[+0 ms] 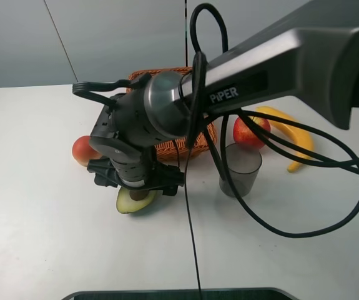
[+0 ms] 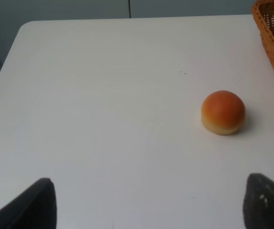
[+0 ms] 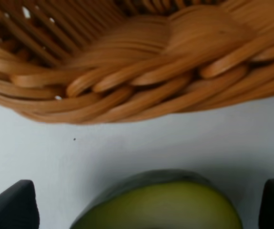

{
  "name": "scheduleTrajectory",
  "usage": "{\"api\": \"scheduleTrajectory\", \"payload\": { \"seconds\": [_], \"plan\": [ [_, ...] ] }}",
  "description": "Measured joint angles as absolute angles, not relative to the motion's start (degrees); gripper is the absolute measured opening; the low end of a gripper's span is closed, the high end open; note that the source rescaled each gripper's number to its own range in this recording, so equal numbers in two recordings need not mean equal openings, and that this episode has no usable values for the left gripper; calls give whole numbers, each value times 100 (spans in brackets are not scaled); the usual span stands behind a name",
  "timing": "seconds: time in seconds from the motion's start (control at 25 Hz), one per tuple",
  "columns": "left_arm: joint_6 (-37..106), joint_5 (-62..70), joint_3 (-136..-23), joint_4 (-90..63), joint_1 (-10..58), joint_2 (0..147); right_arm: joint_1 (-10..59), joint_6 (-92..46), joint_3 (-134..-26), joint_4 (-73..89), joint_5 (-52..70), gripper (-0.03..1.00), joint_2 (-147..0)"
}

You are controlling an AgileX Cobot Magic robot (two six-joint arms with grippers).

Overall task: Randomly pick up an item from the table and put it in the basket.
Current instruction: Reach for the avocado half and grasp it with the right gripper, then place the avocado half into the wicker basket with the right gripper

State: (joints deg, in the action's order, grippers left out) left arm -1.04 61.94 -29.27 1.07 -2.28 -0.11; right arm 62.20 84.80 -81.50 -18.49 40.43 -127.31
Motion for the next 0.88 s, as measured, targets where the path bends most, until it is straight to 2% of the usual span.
{"api": "scheduleTrajectory", "payload": {
  "seconds": [0.04, 0.08, 0.12, 0.16, 0.2, 0.24, 0.68, 0.88],
  "plan": [
    [-104, 6194, -2927, 107, -228, -11, 6220, 8480, -8150, -1849, 4043, 98, -12753],
    [-104, 6194, -2927, 107, -228, -11, 6220, 8480, -8150, -1838, 4043, 87, -12776],
    [-104, 6194, -2927, 107, -228, -11, 6220, 8480, -8150, -1784, 4043, 60, -12815],
    [-104, 6194, -2927, 107, -228, -11, 6220, 8469, -8150, -1736, 4043, 16, -12809],
    [-104, 6194, -2927, 107, -228, -11, 6220, 8469, -8150, -1711, 4043, 0, -12809],
    [-104, 6194, -2927, 107, -228, -11, 6220, 8469, -8161, -1698, 4043, 2, -12809],
    [-104, 6194, -2927, 107, -228, -11, 6220, 8308, -8179, -1590, 4085, 2, -12818],
    [-104, 6194, -2927, 107, -228, -11, 6220, 7646, -8179, -1211, 4177, 2, -12764]
  ]
}}
